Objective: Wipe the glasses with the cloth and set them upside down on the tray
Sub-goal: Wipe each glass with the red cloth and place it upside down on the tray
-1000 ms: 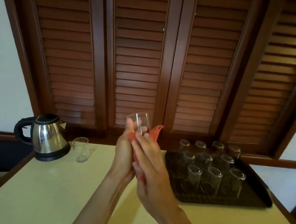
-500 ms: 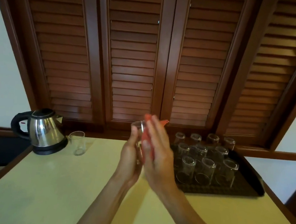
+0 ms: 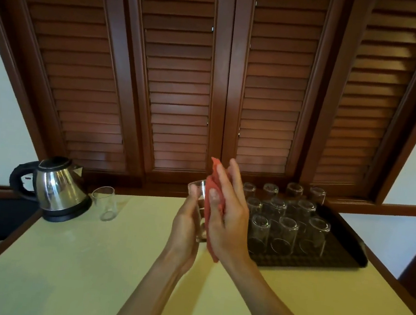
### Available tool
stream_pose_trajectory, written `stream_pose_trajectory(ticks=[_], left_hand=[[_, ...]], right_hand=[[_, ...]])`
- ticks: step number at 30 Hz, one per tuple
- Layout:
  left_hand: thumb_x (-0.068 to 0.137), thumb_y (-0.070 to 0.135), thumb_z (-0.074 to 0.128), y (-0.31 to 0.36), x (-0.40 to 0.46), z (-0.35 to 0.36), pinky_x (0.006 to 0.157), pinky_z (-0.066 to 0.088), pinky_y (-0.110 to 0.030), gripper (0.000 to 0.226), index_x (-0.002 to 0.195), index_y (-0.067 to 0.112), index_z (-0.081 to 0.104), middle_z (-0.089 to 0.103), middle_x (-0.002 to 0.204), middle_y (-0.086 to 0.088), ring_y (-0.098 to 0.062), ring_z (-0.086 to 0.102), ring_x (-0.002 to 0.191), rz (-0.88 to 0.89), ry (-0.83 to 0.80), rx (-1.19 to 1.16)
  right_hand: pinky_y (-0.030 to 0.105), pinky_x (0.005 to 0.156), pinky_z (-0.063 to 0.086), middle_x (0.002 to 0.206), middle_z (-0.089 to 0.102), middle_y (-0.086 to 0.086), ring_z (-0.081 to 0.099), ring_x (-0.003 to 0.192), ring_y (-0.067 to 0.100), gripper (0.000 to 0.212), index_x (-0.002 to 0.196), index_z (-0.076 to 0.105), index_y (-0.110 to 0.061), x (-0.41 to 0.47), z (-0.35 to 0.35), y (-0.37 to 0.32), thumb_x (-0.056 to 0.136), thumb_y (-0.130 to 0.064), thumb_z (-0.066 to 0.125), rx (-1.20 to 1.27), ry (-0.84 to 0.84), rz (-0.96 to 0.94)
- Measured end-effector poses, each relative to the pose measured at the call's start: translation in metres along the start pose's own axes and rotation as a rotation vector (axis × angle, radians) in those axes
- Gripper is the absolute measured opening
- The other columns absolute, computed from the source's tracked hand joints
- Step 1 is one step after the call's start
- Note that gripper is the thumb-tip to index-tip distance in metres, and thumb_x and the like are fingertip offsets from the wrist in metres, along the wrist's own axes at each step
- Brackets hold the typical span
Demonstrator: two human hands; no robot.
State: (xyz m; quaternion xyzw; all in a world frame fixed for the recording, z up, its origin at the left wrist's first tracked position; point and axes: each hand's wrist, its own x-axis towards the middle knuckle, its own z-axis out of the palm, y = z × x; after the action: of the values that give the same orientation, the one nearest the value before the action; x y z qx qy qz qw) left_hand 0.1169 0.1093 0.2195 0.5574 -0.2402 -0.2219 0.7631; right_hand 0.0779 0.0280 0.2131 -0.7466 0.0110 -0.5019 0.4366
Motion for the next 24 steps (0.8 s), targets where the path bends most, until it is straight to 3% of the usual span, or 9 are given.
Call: stream_pose_trajectory(ticks=[3, 5, 7, 10, 13, 18, 20, 22, 24], left_hand=[[0.106, 0.060, 0.035, 0.005, 0.007, -0.003, 0.104, 0.052, -0.042, 0.062, 0.138, 0.017, 0.065, 0.071, 0.135, -0.010, -0.023, 0.066, 0.127, -0.019, 0.036, -0.078], [0.099, 0.064, 0.041, 0.011, 0.008, -0.005, 0.101, 0.053, -0.044, 0.066, 0.136, 0.014, 0.065, 0.073, 0.128, -0.013, -0.029, 0.068, 0.122, 0.025, 0.057, -0.118], [0.096, 0.063, 0.041, 0.010, 0.002, -0.002, 0.096, 0.057, -0.044, 0.059, 0.129, 0.022, 0.069, 0.076, 0.122, -0.009, -0.029, 0.071, 0.115, 0.056, 0.039, -0.068], [0.096, 0.060, 0.040, 0.007, -0.002, 0.001, 0.094, 0.059, -0.039, 0.053, 0.126, 0.028, 0.070, 0.076, 0.122, -0.005, -0.021, 0.072, 0.117, 0.080, 0.040, -0.021], [0.098, 0.059, 0.037, 0.012, 0.008, -0.005, 0.077, 0.061, -0.027, 0.058, 0.132, 0.023, 0.066, 0.076, 0.117, -0.012, -0.019, 0.076, 0.102, 0.113, 0.114, -0.069], [0.096, 0.078, 0.033, 0.002, 0.000, 0.005, 0.088, 0.059, -0.037, 0.066, 0.135, 0.033, 0.063, 0.068, 0.131, -0.011, -0.024, 0.068, 0.114, 0.080, 0.102, 0.100], [0.087, 0.086, 0.040, 0.003, 0.004, 0.004, 0.088, 0.058, -0.037, 0.073, 0.134, 0.035, 0.062, 0.060, 0.136, -0.009, -0.024, 0.062, 0.119, 0.086, 0.105, 0.131], [0.087, 0.076, 0.051, 0.015, 0.008, 0.002, 0.089, 0.059, -0.038, 0.068, 0.132, 0.027, 0.062, 0.064, 0.131, -0.010, -0.024, 0.066, 0.118, 0.132, 0.136, 0.104], [0.091, 0.069, 0.057, 0.020, 0.010, 0.000, 0.089, 0.060, -0.038, 0.063, 0.128, 0.019, 0.064, 0.073, 0.120, -0.009, -0.024, 0.072, 0.111, 0.179, 0.153, 0.102]], right_hand=[[0.020, 0.113, 0.034, 0.153, 0.031, 0.010, 0.034, 0.143, 0.013, 0.040, 0.145, 0.055, -0.016, -0.019, 0.000, -0.001, 0.105, -0.019, 0.046, -0.104, -0.037, -0.127], [0.017, 0.109, 0.039, 0.148, 0.040, 0.004, 0.043, 0.137, 0.009, 0.044, 0.149, 0.048, -0.024, -0.035, -0.003, 0.002, 0.106, -0.029, 0.042, -0.083, -0.092, -0.126], [0.012, 0.098, 0.046, 0.137, 0.055, -0.011, 0.054, 0.125, -0.005, 0.047, 0.153, 0.035, -0.031, -0.022, -0.011, 0.009, 0.107, -0.038, 0.039, 0.028, -0.006, 0.079], [0.018, 0.091, 0.053, 0.114, 0.063, -0.024, 0.062, 0.107, -0.010, 0.042, 0.146, 0.042, -0.031, -0.010, -0.013, 0.005, 0.104, -0.033, 0.047, 0.261, 0.035, 0.328], [0.016, 0.095, 0.049, 0.125, 0.063, -0.025, 0.060, 0.116, -0.007, 0.045, 0.148, 0.044, -0.028, -0.034, -0.005, -0.018, 0.103, -0.035, 0.052, 0.313, -0.001, 0.323], [0.049, 0.105, 0.050, 0.131, 0.064, 0.001, 0.063, 0.121, 0.020, 0.044, 0.142, 0.054, -0.031, 0.009, -0.011, 0.003, 0.101, -0.047, 0.052, 0.373, 0.094, 0.418], [0.039, 0.106, 0.051, 0.138, 0.059, -0.003, 0.059, 0.127, 0.019, 0.044, 0.142, 0.053, -0.038, 0.002, -0.008, -0.005, 0.100, -0.051, 0.053, 0.329, 0.108, 0.380], [0.021, 0.105, 0.047, 0.141, 0.058, -0.010, 0.055, 0.130, 0.006, 0.044, 0.144, 0.051, -0.035, -0.020, -0.004, -0.019, 0.101, -0.040, 0.053, 0.386, 0.090, 0.360], [0.025, 0.109, 0.046, 0.141, 0.060, -0.009, 0.055, 0.131, 0.004, 0.046, 0.145, 0.051, -0.030, -0.029, -0.002, -0.023, 0.099, -0.034, 0.053, 0.468, 0.102, 0.379]])
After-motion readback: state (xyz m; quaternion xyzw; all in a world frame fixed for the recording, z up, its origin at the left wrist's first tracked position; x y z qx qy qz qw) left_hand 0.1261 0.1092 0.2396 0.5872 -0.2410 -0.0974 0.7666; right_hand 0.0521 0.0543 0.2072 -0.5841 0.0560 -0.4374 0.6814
